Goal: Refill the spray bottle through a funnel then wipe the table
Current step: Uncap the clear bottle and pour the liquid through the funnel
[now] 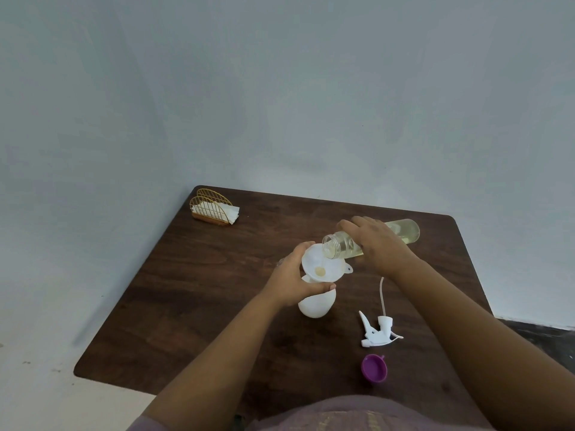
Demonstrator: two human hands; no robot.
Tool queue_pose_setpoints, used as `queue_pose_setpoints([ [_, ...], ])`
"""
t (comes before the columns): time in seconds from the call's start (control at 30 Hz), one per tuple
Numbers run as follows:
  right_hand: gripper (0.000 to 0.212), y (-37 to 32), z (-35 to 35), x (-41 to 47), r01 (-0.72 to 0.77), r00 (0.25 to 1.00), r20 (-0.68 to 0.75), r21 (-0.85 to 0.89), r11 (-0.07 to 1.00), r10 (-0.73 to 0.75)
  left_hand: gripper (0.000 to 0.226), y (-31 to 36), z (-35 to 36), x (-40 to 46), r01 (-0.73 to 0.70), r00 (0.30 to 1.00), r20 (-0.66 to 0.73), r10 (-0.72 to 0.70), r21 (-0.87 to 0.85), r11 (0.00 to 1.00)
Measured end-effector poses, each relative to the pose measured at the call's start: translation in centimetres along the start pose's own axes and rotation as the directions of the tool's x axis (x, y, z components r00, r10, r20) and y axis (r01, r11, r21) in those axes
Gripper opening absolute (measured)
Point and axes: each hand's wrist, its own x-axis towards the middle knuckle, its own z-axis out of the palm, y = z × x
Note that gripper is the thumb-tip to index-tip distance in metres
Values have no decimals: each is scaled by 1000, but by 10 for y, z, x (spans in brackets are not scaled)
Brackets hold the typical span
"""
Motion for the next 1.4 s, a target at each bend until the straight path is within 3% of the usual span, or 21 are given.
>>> queue_pose_setpoints([
  [1.4,49,-4,-5,-6,-15,999,-30,-13,1000,15,81,4,-2,-2,4,1000,30,-4,11,1000],
])
